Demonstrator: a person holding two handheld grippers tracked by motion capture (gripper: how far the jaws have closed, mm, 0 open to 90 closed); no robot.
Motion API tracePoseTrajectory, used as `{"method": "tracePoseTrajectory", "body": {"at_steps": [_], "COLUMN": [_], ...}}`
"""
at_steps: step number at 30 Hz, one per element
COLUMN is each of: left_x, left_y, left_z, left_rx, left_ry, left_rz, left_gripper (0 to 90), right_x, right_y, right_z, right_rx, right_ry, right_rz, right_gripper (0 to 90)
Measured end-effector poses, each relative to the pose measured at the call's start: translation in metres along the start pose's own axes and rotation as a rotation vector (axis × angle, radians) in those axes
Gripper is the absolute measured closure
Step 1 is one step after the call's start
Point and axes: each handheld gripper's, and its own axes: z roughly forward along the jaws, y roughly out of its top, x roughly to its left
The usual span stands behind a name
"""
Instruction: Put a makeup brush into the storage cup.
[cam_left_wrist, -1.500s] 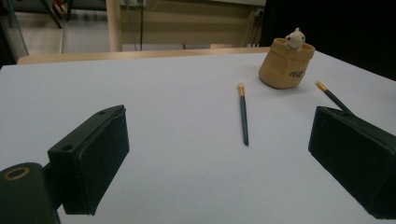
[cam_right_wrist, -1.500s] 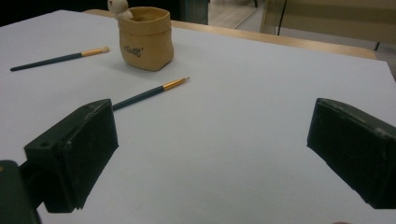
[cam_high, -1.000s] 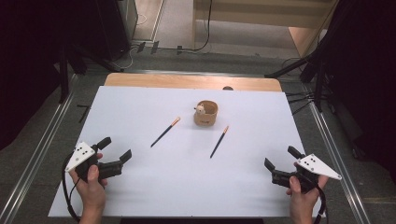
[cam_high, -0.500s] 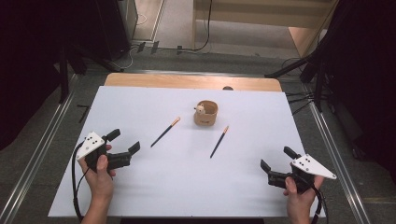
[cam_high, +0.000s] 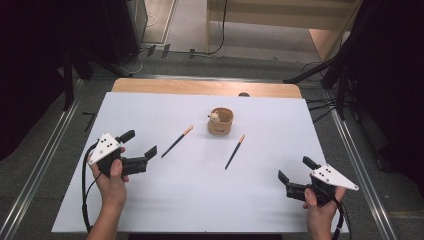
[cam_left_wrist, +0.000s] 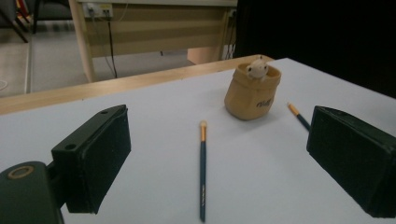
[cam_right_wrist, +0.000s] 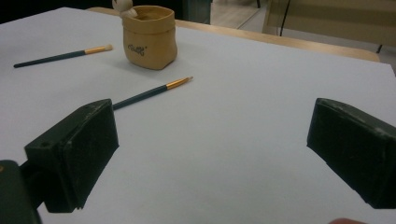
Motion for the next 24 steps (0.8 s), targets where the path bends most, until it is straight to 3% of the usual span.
{"method": "tracePoseTrajectory", "body": {"at_steps": [7, 13, 20, 21, 24], "left_x": [-0.003, -0.004, -0.002, -0.001, 0.0], "left_y": [0.014, 0.018, 0.019, 0.02, 0.021], "left_z": [0.01, 0.026, 0.049, 0.055, 0.06], "left_rx": [0.008, 0.056, 0.16, 0.198, 0.229], "left_ry": [-0.009, -0.021, -0.05, -0.047, -0.021], "left_rz": [0.015, 0.031, 0.009, 0.006, 0.002], "left_gripper": [6.4, 6.4, 6.8, 6.8, 8.6], "right_x": [0.0, 0.0, 0.001, 0.001, 0.001], "right_y": [0.001, 0.001, 0.001, 0.001, 0.0], "right_z": [0.004, 0.005, 0.006, 0.006, 0.007], "right_rx": [0.001, 0.005, 0.012, 0.013, 0.016], "right_ry": [0.007, 0.009, 0.01, 0.01, 0.012], "right_rz": [0.002, 0.003, -0.001, 0.001, -0.003], "right_gripper": [2.5, 2.5, 2.5, 2.5, 2.5]}}
